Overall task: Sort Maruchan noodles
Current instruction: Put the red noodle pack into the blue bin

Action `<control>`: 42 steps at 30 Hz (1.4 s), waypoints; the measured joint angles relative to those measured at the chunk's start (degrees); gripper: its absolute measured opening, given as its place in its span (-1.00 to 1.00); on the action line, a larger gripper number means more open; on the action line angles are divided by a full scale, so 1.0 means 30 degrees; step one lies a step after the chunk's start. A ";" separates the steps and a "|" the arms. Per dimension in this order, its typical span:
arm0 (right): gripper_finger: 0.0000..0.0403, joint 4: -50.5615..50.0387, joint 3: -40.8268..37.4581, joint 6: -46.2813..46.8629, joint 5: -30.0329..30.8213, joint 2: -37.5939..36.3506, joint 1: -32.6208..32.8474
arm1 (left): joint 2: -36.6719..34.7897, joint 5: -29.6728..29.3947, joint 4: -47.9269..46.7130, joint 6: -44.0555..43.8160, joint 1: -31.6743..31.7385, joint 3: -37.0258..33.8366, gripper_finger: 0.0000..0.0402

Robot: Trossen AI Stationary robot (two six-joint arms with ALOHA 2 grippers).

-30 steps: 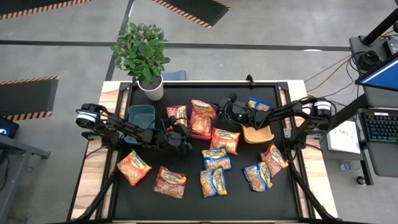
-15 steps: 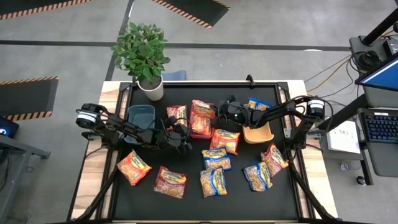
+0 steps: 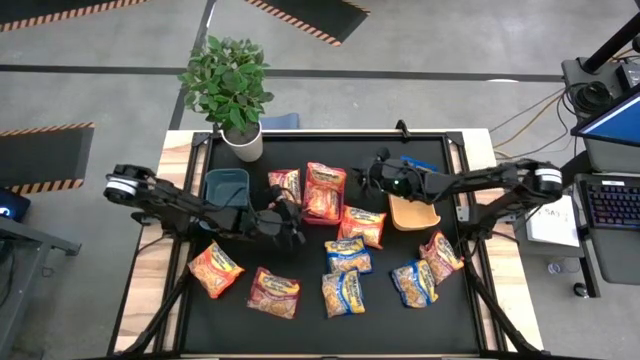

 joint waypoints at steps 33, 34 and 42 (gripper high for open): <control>-0.96 -0.6440 -0.0138 -0.1227 -0.1293 -0.3191 0.2915 | -0.3877 0.0823 -0.9786 -0.2894 -0.0422 0.0029 -0.50; -0.96 -0.6360 -0.0170 -0.1298 -0.1207 -0.3191 0.2915 | -0.3855 0.0730 -0.9962 -0.2755 -0.0270 0.0029 -0.45; -0.96 -0.5463 -0.0791 -0.1115 -0.1161 -0.3191 0.2907 | -0.2350 0.0286 -1.0329 -0.0810 0.1281 -0.0036 -0.15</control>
